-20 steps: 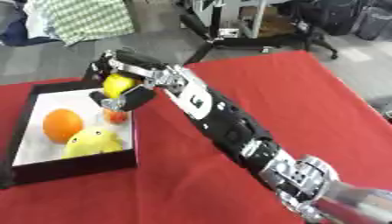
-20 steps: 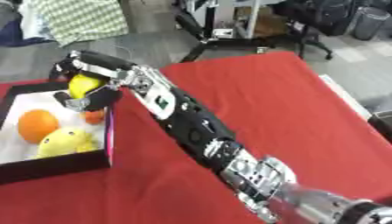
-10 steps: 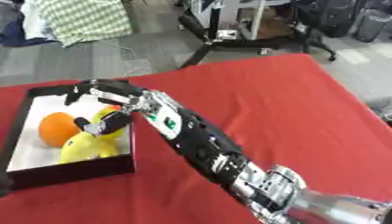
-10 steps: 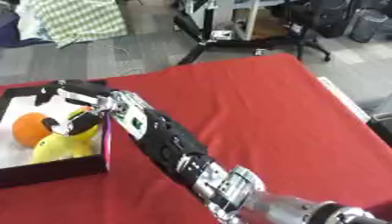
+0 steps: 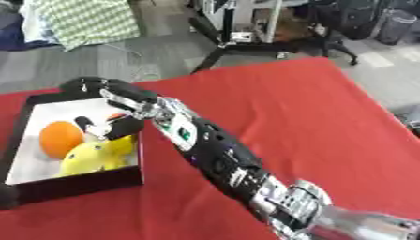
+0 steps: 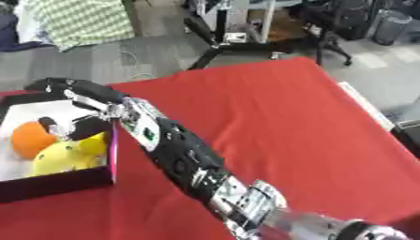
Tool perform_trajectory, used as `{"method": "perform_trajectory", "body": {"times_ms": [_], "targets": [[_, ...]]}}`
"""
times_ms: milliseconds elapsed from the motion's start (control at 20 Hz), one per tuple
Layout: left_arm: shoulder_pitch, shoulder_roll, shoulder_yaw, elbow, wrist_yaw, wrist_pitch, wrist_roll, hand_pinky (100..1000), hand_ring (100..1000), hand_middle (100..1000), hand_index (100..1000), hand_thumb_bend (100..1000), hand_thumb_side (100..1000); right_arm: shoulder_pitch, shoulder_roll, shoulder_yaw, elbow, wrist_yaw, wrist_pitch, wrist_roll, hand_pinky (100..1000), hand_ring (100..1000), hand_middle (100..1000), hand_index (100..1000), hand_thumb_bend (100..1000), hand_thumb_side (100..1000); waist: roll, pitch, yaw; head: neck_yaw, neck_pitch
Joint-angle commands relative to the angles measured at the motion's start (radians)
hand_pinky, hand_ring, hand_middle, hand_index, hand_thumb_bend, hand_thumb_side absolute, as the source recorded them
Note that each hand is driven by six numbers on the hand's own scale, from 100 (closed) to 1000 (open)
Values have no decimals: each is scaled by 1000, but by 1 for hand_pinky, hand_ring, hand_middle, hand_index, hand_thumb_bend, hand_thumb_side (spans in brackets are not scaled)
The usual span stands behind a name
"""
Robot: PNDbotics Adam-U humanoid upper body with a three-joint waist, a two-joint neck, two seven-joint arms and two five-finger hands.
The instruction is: Pick up objects on the table and place them in the box.
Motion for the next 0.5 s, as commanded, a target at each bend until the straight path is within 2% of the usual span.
{"method": "perform_trajectory", "body": {"times_ms": [50, 150, 250, 400, 500], "targets": [[22, 28, 27, -6, -5, -4, 20, 691, 651, 581, 812, 100, 1000, 72, -111, 8, -210, -236, 69, 3, 1000, 821, 760, 865, 100, 481, -10, -43, -38, 123, 37], [55, 39, 45, -4, -10, -6, 37, 691, 651, 581, 812, 100, 1000, 175, -156, -14, -367, -393, 136, 12, 1000, 797, 738, 851, 100, 506, -21, -61, -87, 212, 68], [81, 47, 64, -2, -15, -8, 56, 691, 651, 580, 812, 100, 1000, 283, -189, -59, -500, -499, 197, 19, 1000, 777, 726, 845, 100, 509, -30, -77, -123, 281, 95], [110, 58, 88, -2, -20, -11, 82, 691, 651, 580, 812, 100, 1000, 457, -214, -135, -648, -585, 249, 20, 1000, 757, 715, 835, 100, 518, -39, -102, -161, 360, 112], [127, 66, 100, -2, -23, -12, 96, 691, 651, 580, 812, 100, 1000, 571, -205, -178, -693, -599, 272, 15, 1000, 750, 703, 826, 100, 504, -41, -117, -182, 402, 113]]}}
